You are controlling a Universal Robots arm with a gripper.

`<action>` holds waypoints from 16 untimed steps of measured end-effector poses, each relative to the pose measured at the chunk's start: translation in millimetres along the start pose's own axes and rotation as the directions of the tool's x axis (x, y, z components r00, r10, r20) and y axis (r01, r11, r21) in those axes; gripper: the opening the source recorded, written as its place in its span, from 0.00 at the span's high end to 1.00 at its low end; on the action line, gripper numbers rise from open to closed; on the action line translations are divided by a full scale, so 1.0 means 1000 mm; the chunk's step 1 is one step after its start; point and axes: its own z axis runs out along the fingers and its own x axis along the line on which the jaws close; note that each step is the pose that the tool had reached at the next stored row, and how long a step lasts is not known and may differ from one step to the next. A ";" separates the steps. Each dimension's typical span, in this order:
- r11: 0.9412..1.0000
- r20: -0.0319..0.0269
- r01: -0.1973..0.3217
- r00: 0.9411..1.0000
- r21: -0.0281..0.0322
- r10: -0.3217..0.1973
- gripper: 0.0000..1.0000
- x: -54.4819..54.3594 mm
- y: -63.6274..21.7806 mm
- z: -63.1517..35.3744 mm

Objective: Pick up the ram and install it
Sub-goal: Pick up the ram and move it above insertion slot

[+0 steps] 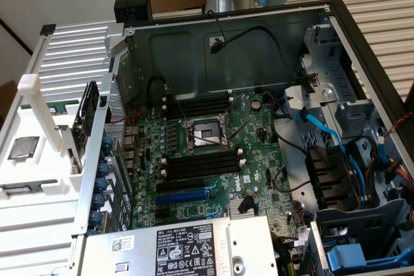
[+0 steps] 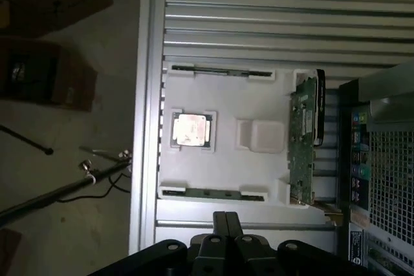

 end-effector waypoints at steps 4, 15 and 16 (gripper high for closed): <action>0.994 -0.005 0.109 0.994 -0.003 -0.109 0.90 0.000 -0.0001 0.0029; 0.935 -0.014 0.356 0.934 -0.011 -0.356 0.90 0.000 -0.0004 0.0094; 0.928 -0.014 0.372 0.928 -0.012 -0.372 0.90 0.000 -0.0004 0.0097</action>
